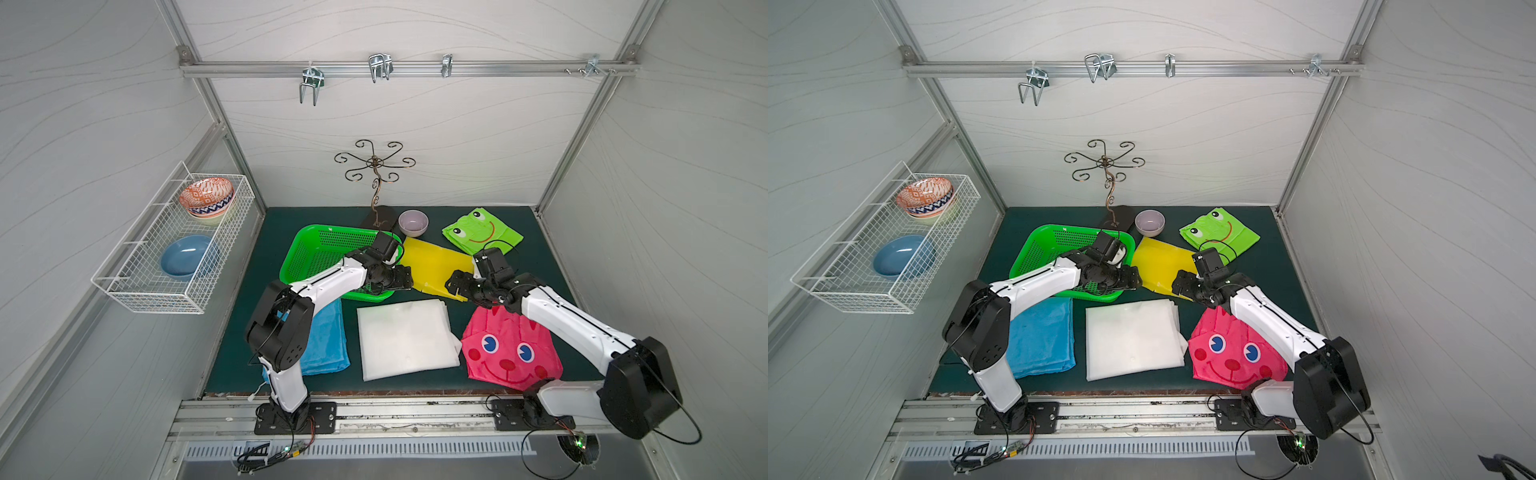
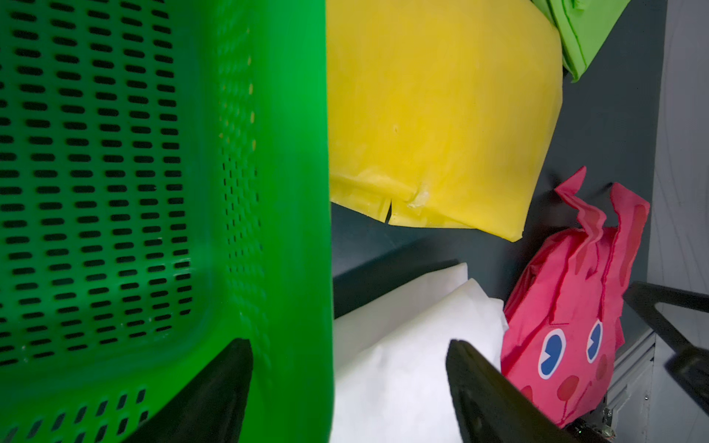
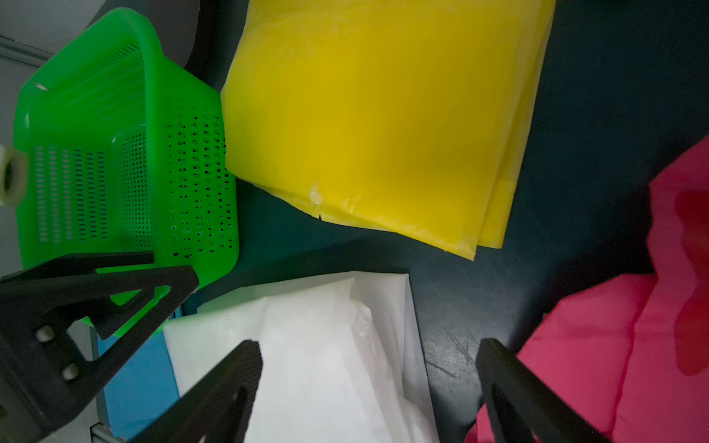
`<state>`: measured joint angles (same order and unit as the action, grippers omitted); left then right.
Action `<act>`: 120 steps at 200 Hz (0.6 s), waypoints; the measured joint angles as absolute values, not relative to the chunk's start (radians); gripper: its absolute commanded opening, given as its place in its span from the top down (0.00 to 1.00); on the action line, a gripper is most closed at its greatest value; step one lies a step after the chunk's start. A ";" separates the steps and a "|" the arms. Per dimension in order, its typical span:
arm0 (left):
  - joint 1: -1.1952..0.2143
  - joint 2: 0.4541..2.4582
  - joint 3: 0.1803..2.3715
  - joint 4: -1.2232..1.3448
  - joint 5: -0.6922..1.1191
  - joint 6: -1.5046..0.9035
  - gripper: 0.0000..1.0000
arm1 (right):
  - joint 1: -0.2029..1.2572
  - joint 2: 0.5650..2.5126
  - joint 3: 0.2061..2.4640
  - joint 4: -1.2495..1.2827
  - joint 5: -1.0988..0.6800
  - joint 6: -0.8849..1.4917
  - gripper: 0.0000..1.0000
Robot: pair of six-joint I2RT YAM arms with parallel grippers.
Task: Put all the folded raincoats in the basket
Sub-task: Move the basket to the center of the board.
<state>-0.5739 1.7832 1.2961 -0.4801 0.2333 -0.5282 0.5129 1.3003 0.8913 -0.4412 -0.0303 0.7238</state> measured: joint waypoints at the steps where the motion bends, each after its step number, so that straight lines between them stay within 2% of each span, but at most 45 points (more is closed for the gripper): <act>1: -0.575 1.784 1.298 -0.480 0.233 -0.527 0.15 | 0.510 1.298 0.888 -0.439 -0.030 0.726 0.07; 19: -0.577 1.784 1.324 -0.481 0.225 -0.527 0.14 | 0.475 1.267 0.828 -0.389 -0.060 0.737 0.07; 37: -0.578 1.770 1.335 -0.484 0.193 -0.524 0.14 | 0.376 1.251 0.778 -0.353 -0.142 0.755 0.09; 60: -0.579 1.708 1.334 -0.521 0.134 -0.515 0.14 | 0.224 1.301 0.768 -0.297 -0.242 0.759 0.17; 105: -0.596 1.507 1.332 -0.532 0.055 -0.487 0.12 | 0.144 1.373 0.772 -0.258 -0.310 0.709 0.17; 120: -0.622 1.502 1.355 -0.527 0.060 -0.469 0.12 | 0.127 1.393 0.780 -0.237 -0.333 0.698 0.12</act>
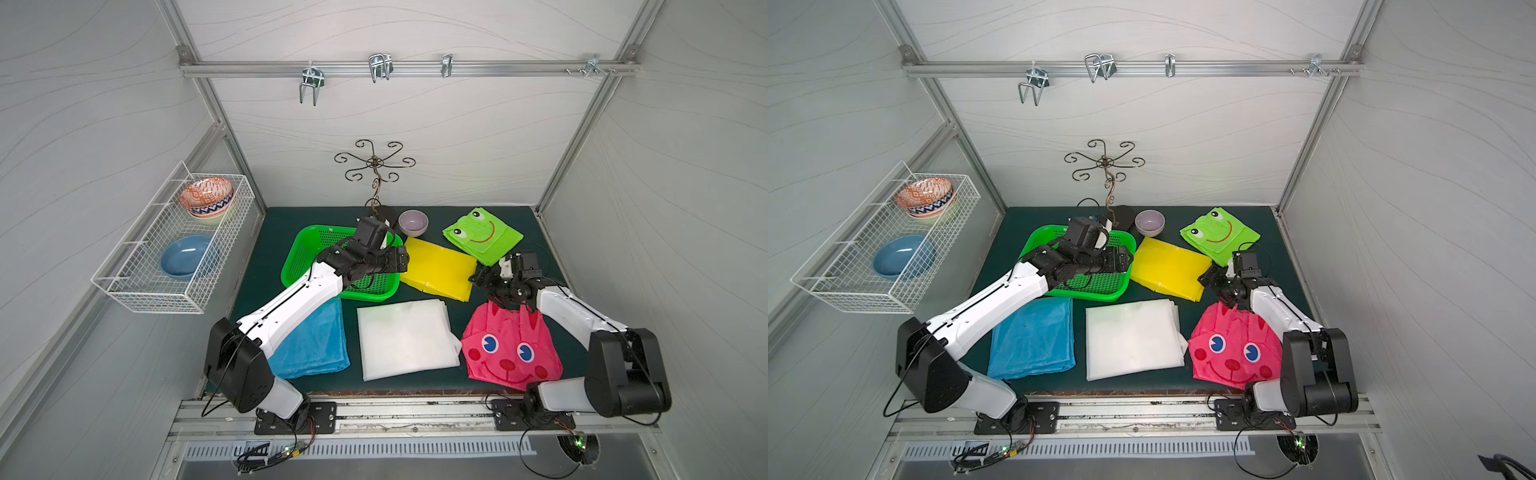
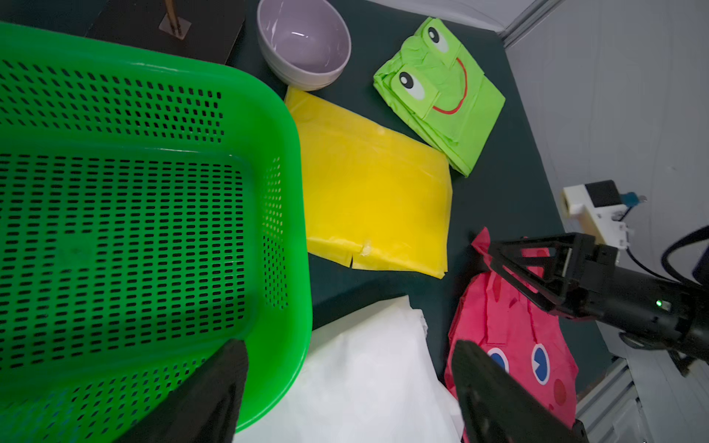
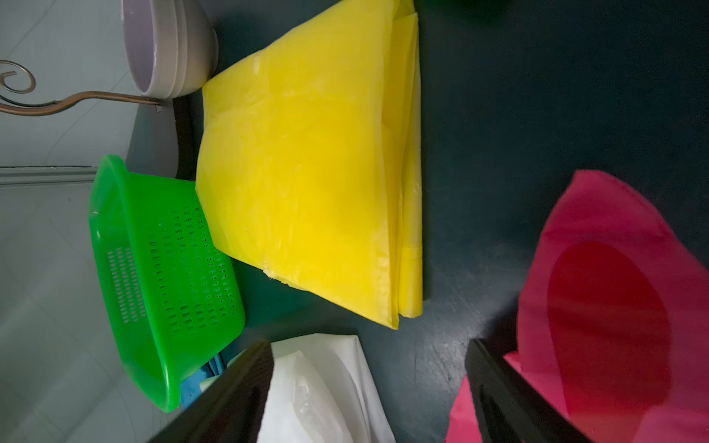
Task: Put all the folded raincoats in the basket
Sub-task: Move the basket to the center of the board.
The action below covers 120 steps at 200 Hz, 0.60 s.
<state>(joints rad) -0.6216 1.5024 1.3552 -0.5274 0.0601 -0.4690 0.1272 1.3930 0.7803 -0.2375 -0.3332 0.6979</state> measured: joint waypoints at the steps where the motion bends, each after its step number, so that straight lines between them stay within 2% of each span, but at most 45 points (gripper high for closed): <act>1: -0.624 1.504 1.357 -0.527 0.060 -0.467 0.12 | 0.126 1.395 0.781 -0.236 -0.334 0.698 0.12; 19: -0.669 1.586 1.449 -0.527 0.063 -0.443 0.12 | 0.107 1.446 0.796 -0.206 -0.357 0.675 0.14; 53: -0.712 1.875 1.711 -0.500 0.129 -0.417 0.13 | 0.059 1.570 0.822 -0.155 -0.443 0.657 0.14; 69: -0.724 1.998 1.826 -0.522 0.127 -0.387 0.11 | 0.035 1.597 0.834 -0.155 -0.493 0.656 0.15; 120: -0.735 2.181 1.989 -0.576 0.105 -0.374 0.11 | 0.011 1.634 0.966 -0.216 -0.572 0.603 0.14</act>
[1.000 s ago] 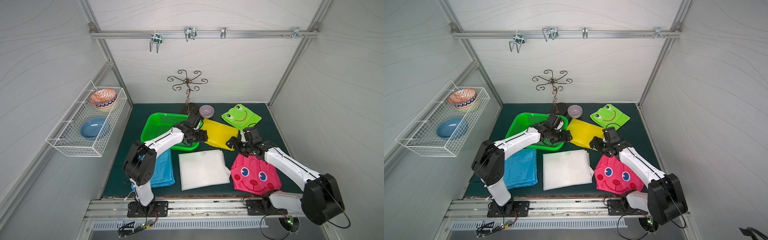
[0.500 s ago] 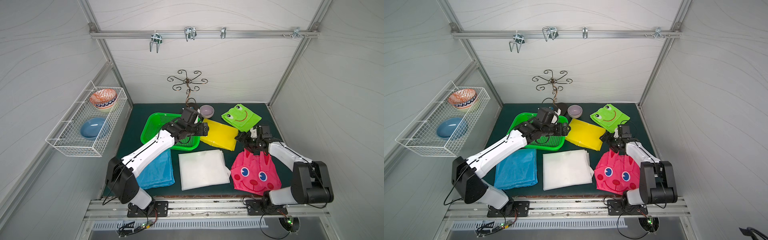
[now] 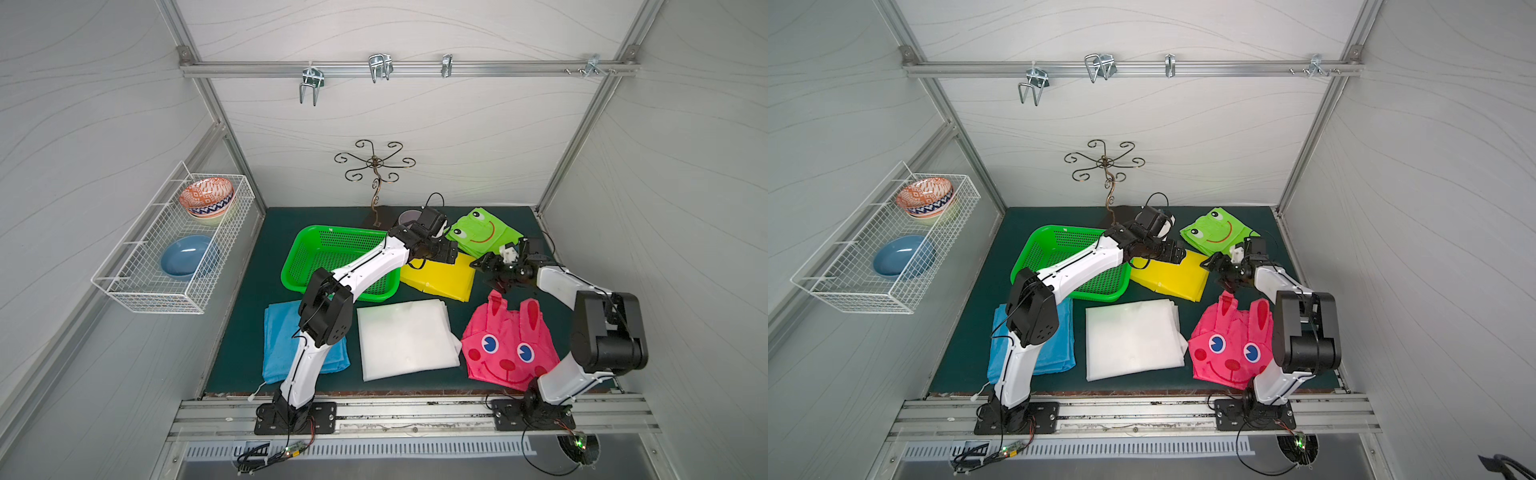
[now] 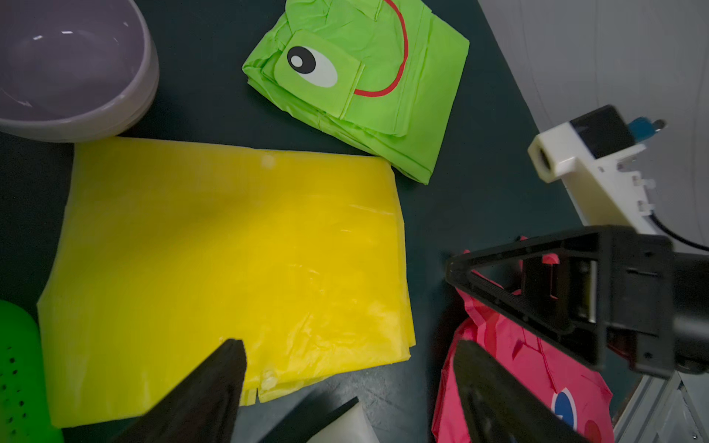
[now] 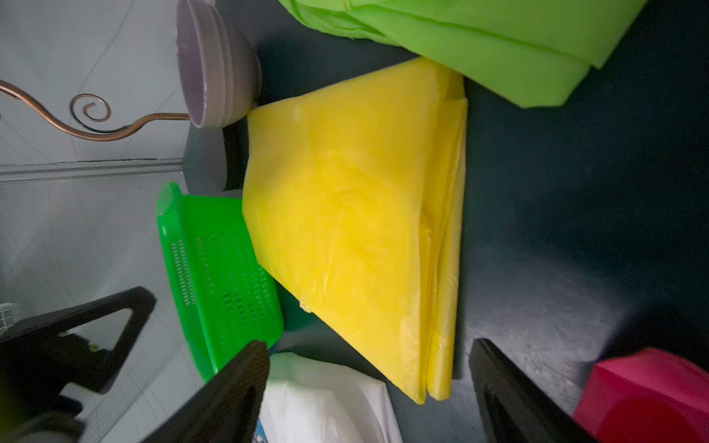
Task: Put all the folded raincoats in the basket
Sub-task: Move the basket to the center of the board, then pick up the raincoat from the center of the board.
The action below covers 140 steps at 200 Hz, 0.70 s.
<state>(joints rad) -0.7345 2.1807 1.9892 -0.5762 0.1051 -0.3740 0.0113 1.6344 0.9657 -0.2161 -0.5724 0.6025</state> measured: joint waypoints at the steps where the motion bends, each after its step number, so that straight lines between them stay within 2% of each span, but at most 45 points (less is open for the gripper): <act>1: -0.735 2.183 1.991 -0.577 0.104 -0.374 0.11 | 0.011 1.636 0.967 -0.215 -0.574 0.603 0.14; 68: -0.735 2.387 2.063 -0.608 0.014 -0.440 0.12 | 0.006 1.758 0.927 -0.183 -0.593 0.684 0.17; 140: -0.722 2.427 2.080 -0.628 0.009 -0.506 0.16 | 0.006 1.808 0.965 -0.189 -0.645 0.665 0.17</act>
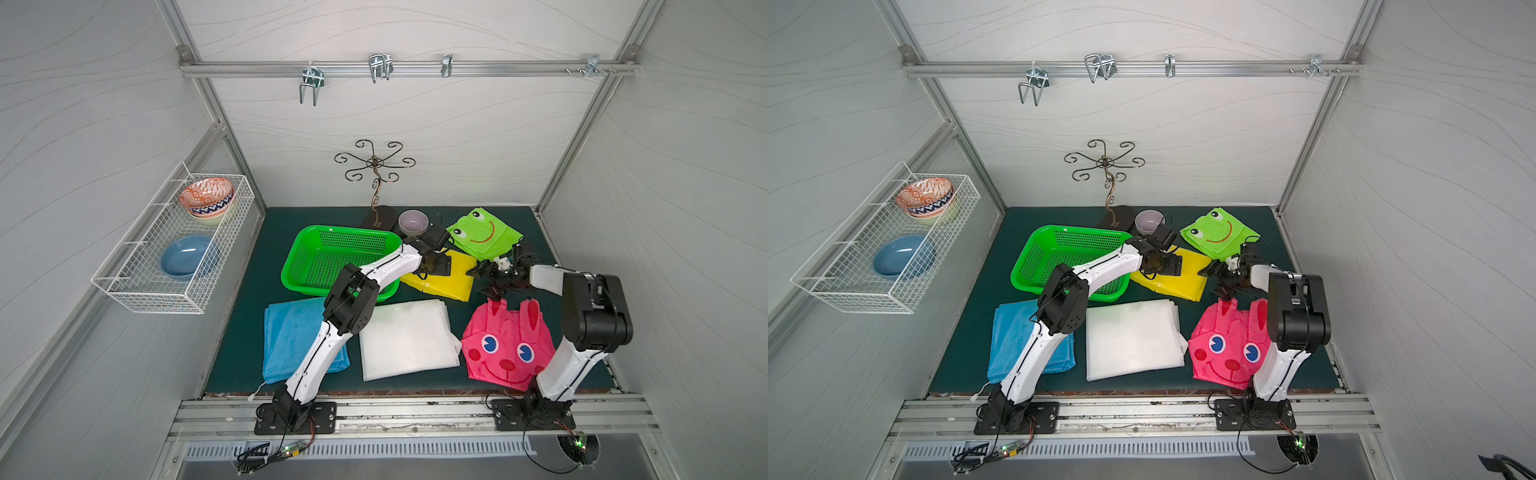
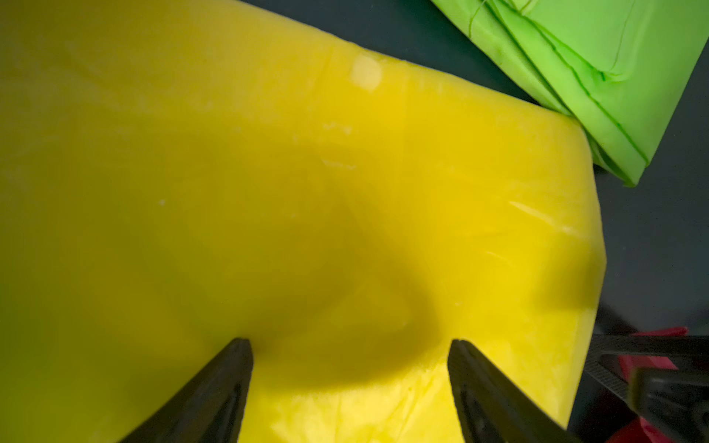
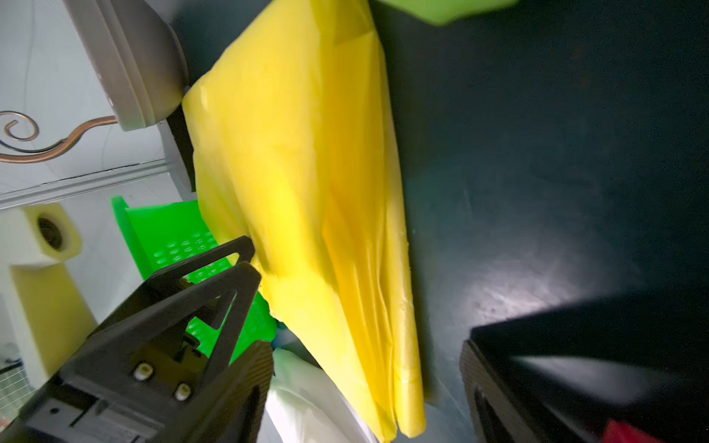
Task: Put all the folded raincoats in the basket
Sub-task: Pick up the raincoat from the center of the board.
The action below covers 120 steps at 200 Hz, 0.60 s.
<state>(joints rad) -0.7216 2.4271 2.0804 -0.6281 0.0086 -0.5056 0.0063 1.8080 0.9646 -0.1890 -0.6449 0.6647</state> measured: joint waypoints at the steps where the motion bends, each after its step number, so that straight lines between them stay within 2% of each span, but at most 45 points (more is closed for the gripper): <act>1: -0.721 2.428 2.080 -0.628 0.009 -0.506 0.16 | 0.006 1.809 0.965 -0.188 -0.646 0.665 0.17; 120: -0.714 2.432 2.082 -0.621 0.072 -0.539 0.16 | 0.040 1.853 0.957 -0.078 -0.758 0.694 0.17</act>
<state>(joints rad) -0.7136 2.4317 2.0815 -0.6209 0.0715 -0.5388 0.0402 1.8526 0.9565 -0.0780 -0.7582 0.6941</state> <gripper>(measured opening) 0.843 0.834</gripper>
